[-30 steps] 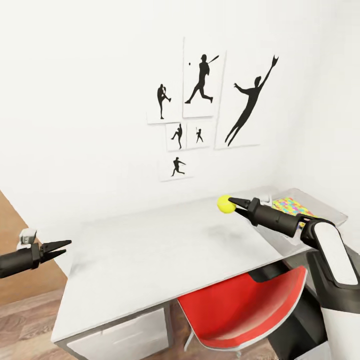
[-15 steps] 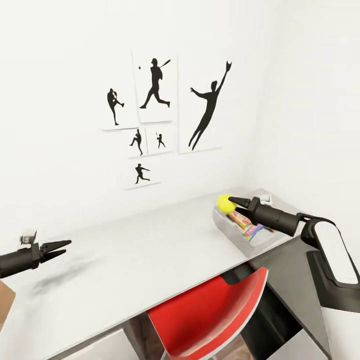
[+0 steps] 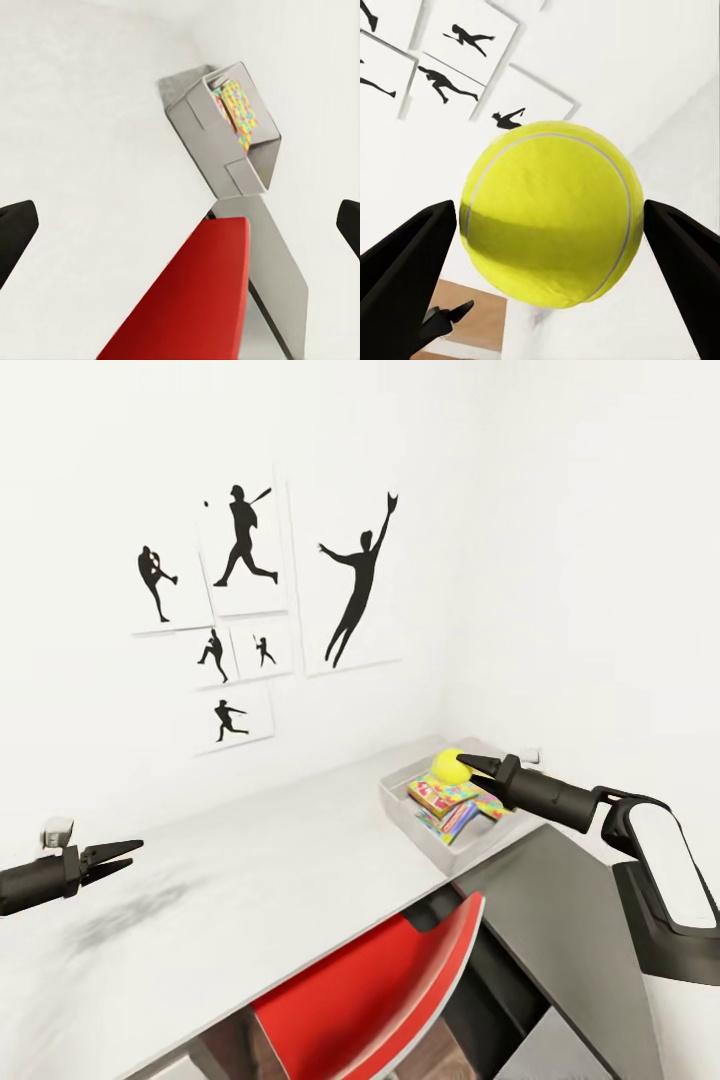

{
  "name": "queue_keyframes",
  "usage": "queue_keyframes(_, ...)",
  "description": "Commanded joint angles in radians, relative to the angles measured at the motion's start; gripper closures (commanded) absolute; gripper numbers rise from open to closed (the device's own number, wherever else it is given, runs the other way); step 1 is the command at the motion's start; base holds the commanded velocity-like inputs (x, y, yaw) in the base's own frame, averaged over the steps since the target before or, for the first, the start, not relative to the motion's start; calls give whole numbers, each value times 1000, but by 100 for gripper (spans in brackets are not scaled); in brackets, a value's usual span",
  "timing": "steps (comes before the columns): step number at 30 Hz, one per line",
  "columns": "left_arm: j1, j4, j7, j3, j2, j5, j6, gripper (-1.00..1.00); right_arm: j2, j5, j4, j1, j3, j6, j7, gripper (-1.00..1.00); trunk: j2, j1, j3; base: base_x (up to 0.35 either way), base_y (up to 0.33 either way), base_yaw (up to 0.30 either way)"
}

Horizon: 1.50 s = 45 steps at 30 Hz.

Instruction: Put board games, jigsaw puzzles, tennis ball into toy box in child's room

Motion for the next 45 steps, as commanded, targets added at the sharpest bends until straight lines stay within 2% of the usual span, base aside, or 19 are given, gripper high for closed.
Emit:
queue_keyframes(1, 0, 0, -4, 1, 0, -2, 4, -100, 0, -11, 0, -1, -1, 3, -10, 100, -2, 1, -1, 2, -6, -214)
queue_keyframes(16, 0, 0, -4, 0, 0, -2, 4, -100, 0, -11, 0, 0, 0, 3, -10, 100, -2, 1, 17, 132, 15, -214)
queue_keyframes(32, 0, 0, -4, 0, 0, -1, 4, -100, 0, -11, -2, 1, 1, 3, -10, 100, -2, 1, 36, 7, -109, -214)
queue_keyframes(45, 0, 0, -4, -3, 0, -1, 4, -100, 0, -9, -2, 3, 3, 3, -11, 100, -2, 1, 52, 0, 8, -214)
